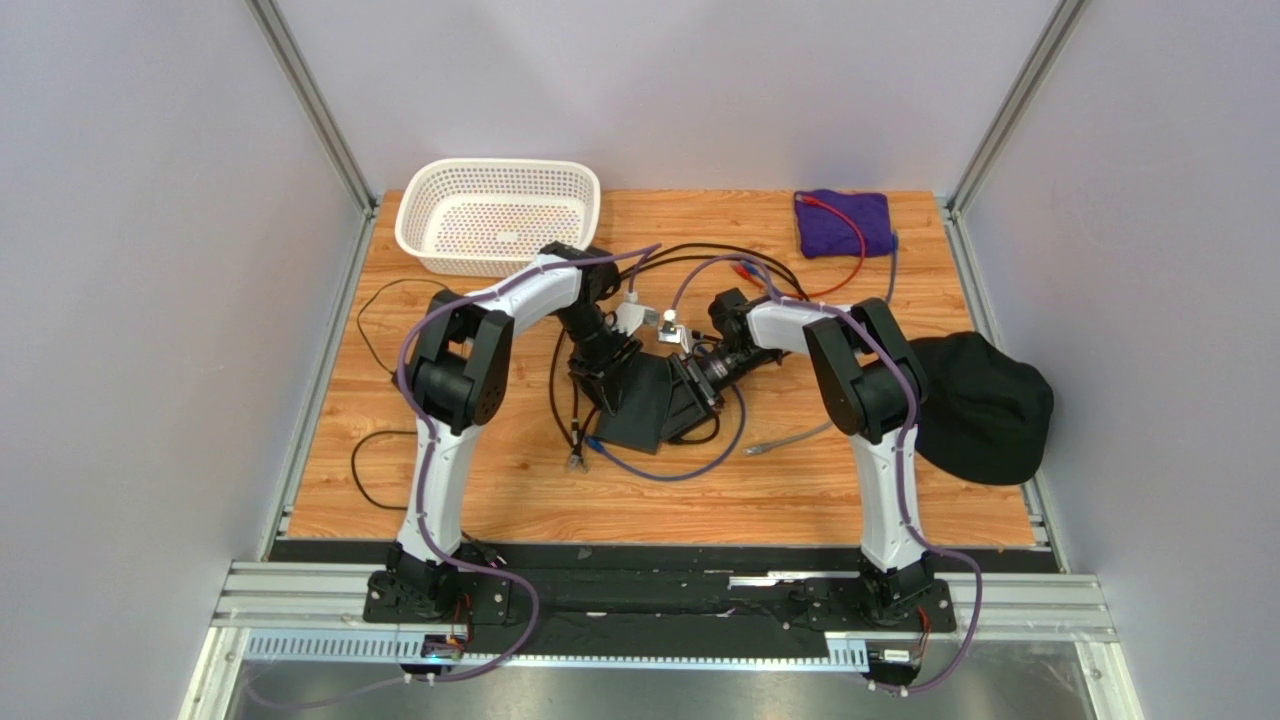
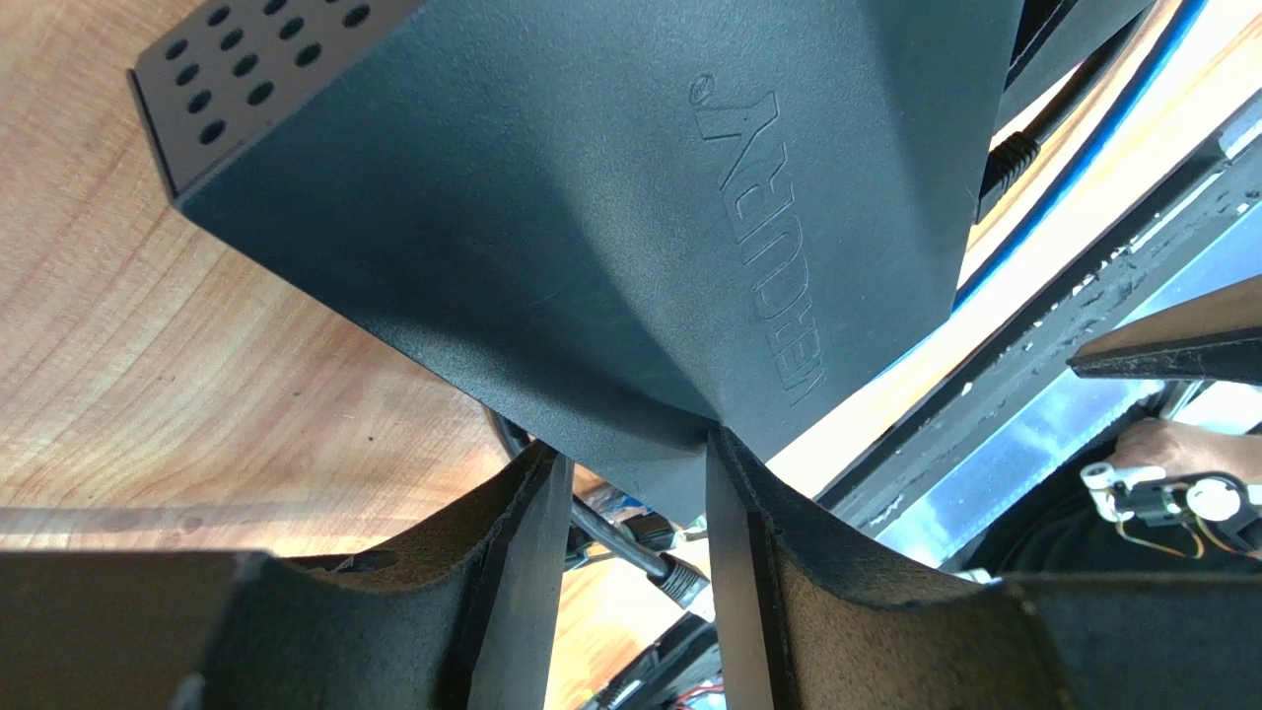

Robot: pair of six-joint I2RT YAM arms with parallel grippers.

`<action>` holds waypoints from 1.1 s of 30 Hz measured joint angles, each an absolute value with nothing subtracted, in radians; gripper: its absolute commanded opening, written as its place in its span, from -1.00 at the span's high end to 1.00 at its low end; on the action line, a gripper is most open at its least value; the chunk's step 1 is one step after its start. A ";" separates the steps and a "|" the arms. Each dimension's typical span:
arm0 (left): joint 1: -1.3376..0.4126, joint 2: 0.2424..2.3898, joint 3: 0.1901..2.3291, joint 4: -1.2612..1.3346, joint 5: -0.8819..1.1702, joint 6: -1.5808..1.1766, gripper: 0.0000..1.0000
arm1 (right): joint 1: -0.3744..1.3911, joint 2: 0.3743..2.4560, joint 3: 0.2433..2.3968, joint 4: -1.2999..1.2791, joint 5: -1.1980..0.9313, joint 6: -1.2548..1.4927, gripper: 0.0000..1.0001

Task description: Pull the plug from the switch port

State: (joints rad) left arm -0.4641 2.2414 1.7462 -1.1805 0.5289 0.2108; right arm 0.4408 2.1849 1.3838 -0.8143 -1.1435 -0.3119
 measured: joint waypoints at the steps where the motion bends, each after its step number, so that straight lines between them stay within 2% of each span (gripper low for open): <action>1: -0.464 2.241 1.746 -1.181 0.529 0.211 0.08 | 0.441 2.187 1.385 -0.816 -1.144 -0.311 -0.36; 7: -0.464 2.242 1.746 -1.184 0.527 0.211 0.08 | 0.445 2.198 1.394 -0.819 -1.128 -0.297 -0.15; 8: -0.464 2.242 1.746 -1.185 0.525 0.211 0.08 | 0.450 2.199 1.393 -0.817 -1.126 -0.292 -0.05; 16: -0.464 2.244 1.746 -1.200 0.521 0.211 0.08 | 0.465 2.199 1.349 -0.757 -1.101 -0.239 0.34; 24: -0.465 2.244 1.746 -1.202 0.518 0.211 0.09 | 0.465 2.199 1.340 -0.733 -1.085 -0.217 0.50; 28: -0.465 2.244 1.746 -1.202 0.518 0.211 0.09 | 0.466 2.199 1.340 -0.735 -1.088 -0.210 0.70; 33: -0.465 2.244 1.747 -1.203 0.518 0.211 0.09 | 0.466 2.201 1.341 -0.737 -1.092 -0.207 0.84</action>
State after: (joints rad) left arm -0.4648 2.2444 1.7466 -1.2026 0.5179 0.2111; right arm 0.4664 2.2013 1.3411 -0.7372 -1.0920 -0.2070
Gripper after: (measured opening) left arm 0.462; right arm 0.221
